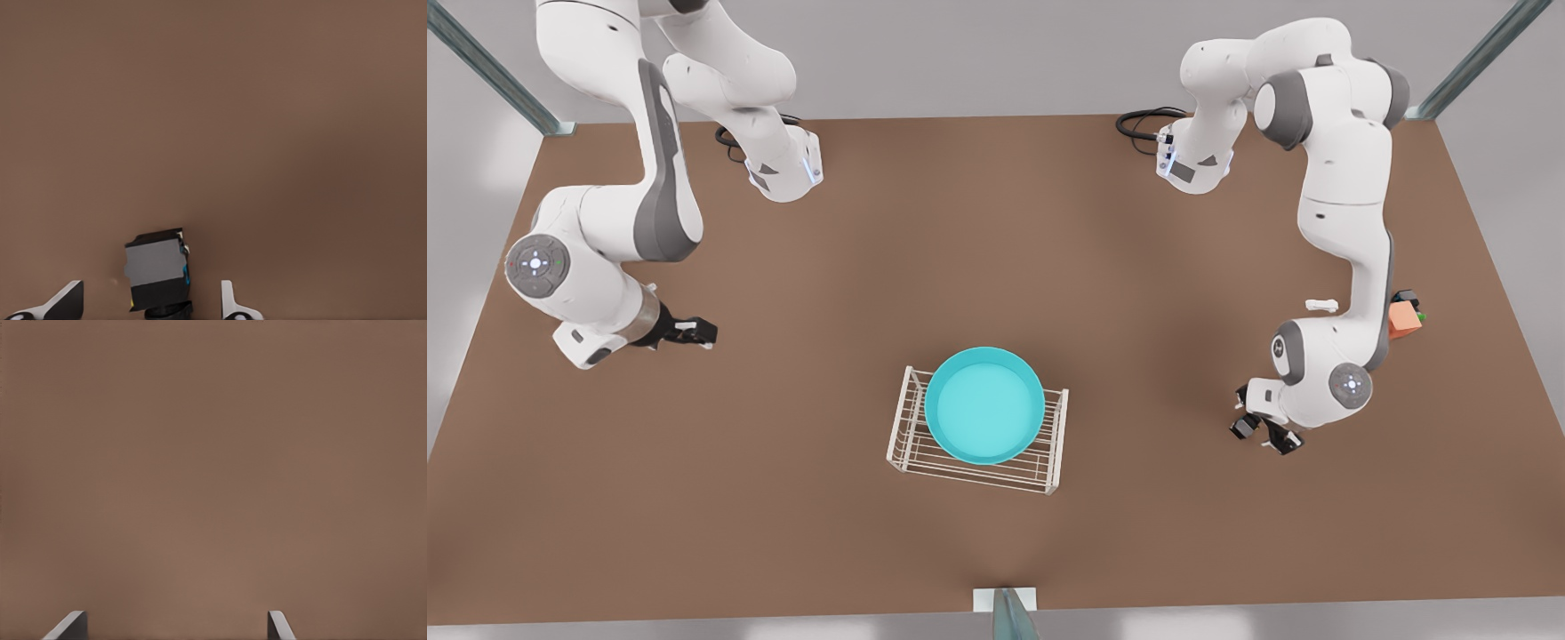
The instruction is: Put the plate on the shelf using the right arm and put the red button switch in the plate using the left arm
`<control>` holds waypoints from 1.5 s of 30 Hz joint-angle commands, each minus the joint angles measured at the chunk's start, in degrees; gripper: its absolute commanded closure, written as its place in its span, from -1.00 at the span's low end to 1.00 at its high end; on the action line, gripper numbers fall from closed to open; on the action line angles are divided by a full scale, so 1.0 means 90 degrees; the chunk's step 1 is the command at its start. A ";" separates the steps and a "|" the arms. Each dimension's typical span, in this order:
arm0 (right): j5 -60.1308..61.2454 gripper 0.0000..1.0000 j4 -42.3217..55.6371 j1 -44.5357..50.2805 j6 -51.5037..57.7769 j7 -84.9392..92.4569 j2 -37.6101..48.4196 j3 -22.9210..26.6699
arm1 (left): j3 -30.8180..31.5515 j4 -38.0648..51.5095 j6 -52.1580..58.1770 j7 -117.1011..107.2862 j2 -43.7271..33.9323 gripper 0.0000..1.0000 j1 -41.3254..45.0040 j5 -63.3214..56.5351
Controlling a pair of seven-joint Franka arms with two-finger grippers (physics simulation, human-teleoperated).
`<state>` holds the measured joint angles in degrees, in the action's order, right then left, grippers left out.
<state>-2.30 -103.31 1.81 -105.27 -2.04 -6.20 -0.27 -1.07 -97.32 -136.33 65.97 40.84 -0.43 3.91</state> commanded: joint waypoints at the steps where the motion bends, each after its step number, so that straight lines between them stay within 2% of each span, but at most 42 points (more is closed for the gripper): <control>1: -0.0096 -1.00 0.0140 0.0072 -0.0276 0.0159 -0.0102 -0.0029 | 0.0001 0.0003 -0.0252 0.0375 0.0022 -1.00 -0.0001 0.0025; 8: -0.0214 -1.00 0.0277 0.0102 -0.0237 0.0139 -0.0298 -0.0029 | 0.0001 0.0003 -0.0311 0.0375 0.0100 -0.96 -0.0011 0.0034; 15: -0.0223 -1.00 0.0277 0.0102 -0.0237 0.0139 -0.0298 -0.0029 | 0.0001 0.0022 -0.0311 0.0375 0.0110 -0.22 -0.0011 0.0034; 18: -0.0223 -1.00 0.0277 0.0102 -0.0237 0.0139 -0.0298 -0.0029 | 0.0001 0.0023 -0.0311 0.0375 0.0110 -0.07 -0.0011 0.0034; 29: -0.0223 -1.00 0.0287 0.0102 -0.0227 0.0139 -0.0298 -0.0029 | 0.0040 0.0218 -0.0213 -0.0054 -0.0056 0.02 0.0048 0.0025; 36: -0.0223 -1.00 0.0316 0.0102 -0.0227 0.0139 -0.0298 -0.0029 | 0.0363 0.0325 -0.0155 -0.2300 -0.0612 0.02 0.0350 0.0015; 39: -0.0223 -1.00 0.0316 0.0102 -0.0217 0.0139 -0.0298 -0.0029 | 0.0363 0.1028 0.1075 -0.3773 -0.0817 0.02 0.0887 -0.0034; 45: -0.0214 -1.00 0.0326 0.0092 -0.0217 0.0159 -0.0298 -0.0019 | 0.0372 0.1526 0.2218 -0.6118 -0.1198 0.02 0.1932 -0.0356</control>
<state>-4.28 -100.41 2.68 -107.27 -0.93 -8.93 -0.45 2.24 -83.73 -124.76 47.11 30.72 15.87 2.18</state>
